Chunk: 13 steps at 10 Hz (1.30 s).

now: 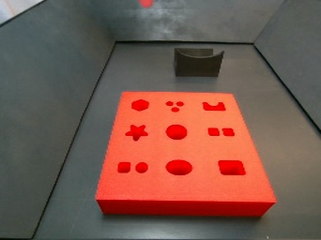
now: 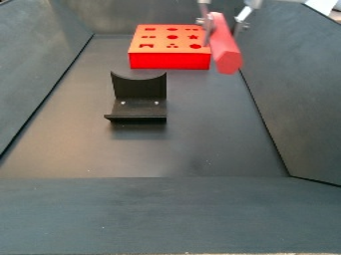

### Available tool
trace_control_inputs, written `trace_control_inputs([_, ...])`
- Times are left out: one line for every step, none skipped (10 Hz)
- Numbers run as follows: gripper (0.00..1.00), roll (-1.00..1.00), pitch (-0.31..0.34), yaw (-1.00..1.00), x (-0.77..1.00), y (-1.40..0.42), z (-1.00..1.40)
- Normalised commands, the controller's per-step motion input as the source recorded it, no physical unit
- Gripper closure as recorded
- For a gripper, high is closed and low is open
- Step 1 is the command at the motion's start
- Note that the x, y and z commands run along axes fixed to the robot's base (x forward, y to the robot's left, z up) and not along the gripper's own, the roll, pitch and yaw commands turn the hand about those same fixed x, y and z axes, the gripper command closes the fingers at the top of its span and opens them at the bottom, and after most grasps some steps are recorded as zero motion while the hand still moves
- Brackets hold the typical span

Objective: Pick up the hexagon object. Move up. Place the hexagon object on the fixture. Regrasp the hexagon object. Move to above the board. Insert the hexagon object.
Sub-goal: Place the hexagon object on the fixture.

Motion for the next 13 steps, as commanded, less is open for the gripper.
trace_control_inputs([1.0,0.12,0.022,0.11,1.0,-0.22,-0.04])
trace_control_inputs([1.0,0.1,0.03,0.07,1.0,-0.19,-0.03])
trace_control_inputs([1.0,0.09,0.035,0.06,1.0,-0.18,-0.03])
trace_control_inputs([1.0,0.07,0.051,0.05,1.0,-0.15,-0.03])
trace_control_inputs([1.0,0.06,0.057,0.04,1.0,-0.14,-0.03])
trace_control_inputs([1.0,0.05,0.072,0.04,1.0,-0.12,-0.03])
trace_control_inputs([1.0,0.04,0.083,0.04,1.0,-0.1,-0.03])
trace_control_inputs([1.0,0.03,0.093,0.04,1.0,-0.09,-0.02])
trace_control_inputs([1.0,0.02,0.104,0.03,1.0,-0.07,-0.02])
trace_control_inputs([1.0,0.01,0.116,0.04,1.0,-0.05,-0.01])
trace_control_inputs([1.0,-1.0,0.08,-0.02,0.91,-0.56,0.1])
trace_control_inputs([1.0,-1.0,0.082,-0.03,0.8,-0.46,0.09])
trace_control_inputs([1.0,-1.0,0.089,-0.05,0.72,-0.22,0.03])
